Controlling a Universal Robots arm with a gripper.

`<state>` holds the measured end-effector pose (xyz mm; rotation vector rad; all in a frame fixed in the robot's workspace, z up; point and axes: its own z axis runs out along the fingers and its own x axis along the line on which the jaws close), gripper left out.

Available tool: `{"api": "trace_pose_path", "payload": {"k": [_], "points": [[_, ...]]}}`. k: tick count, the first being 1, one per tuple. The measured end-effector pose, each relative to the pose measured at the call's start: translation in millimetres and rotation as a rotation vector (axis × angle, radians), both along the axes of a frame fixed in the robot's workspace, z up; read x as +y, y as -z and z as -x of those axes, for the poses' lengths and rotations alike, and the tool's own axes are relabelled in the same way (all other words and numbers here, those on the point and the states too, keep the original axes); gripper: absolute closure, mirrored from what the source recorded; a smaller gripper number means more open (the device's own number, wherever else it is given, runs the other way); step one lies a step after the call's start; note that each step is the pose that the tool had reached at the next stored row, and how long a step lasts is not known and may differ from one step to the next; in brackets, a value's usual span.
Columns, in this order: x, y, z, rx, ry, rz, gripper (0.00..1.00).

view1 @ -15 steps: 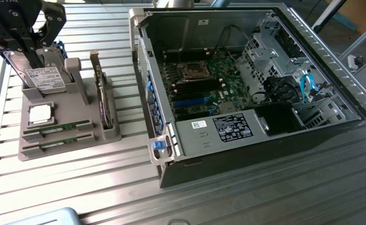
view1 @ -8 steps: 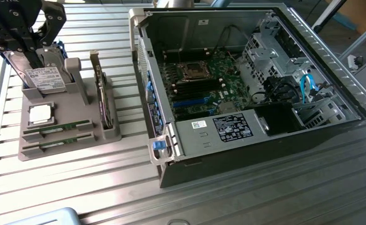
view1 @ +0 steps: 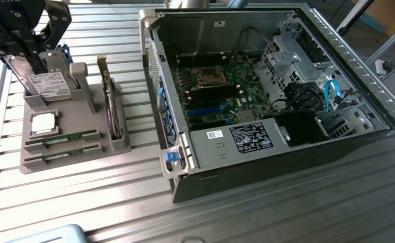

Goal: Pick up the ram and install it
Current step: 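Pick up the ram and move it above insertion slot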

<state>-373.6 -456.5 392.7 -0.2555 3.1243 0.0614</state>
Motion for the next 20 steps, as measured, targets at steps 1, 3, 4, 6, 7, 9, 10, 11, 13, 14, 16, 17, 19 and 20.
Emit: {"api": "trace_pose_path", "payload": {"k": [1,3,4,6,7,9,10,11,13,14,16,17,19,20], "points": [[0.0,0.0,0.0,0.0,-0.004,0.0,0.9],[-0.1,0.0,0.0,0.0,-0.013,0.0,0.9],[0.0,0.0,0.0,0.0,-0.018,0.0,0.9],[-0.1,0.0,0.0,0.0,-0.029,0.0,0.9],[-0.1,0.0,0.0,0.0,-0.034,0.0,0.9],[-0.1,0.0,0.0,0.0,-0.046,0.0,0.9],[-0.1,0.0,0.0,0.0,-0.053,0.0,0.9],[-0.1,0.0,0.0,0.0,-0.061,0.0,0.9],[-0.1,0.0,0.0,0.0,-0.079,0.0,0.9],[-0.2,0.0,0.0,-0.0001,-0.088,0.0,0.9],[-0.2,0.0,0.0,0.0,-0.105,0.0,0.9],[-0.2,0.0,0.0,0.0,-0.112,0.0,0.9],[-0.2,0.0,0.0,0.0,-0.13,0.0,0.9],[-0.2,0.0,0.0,-0.0001,-0.138,0.0,0.9]]}}
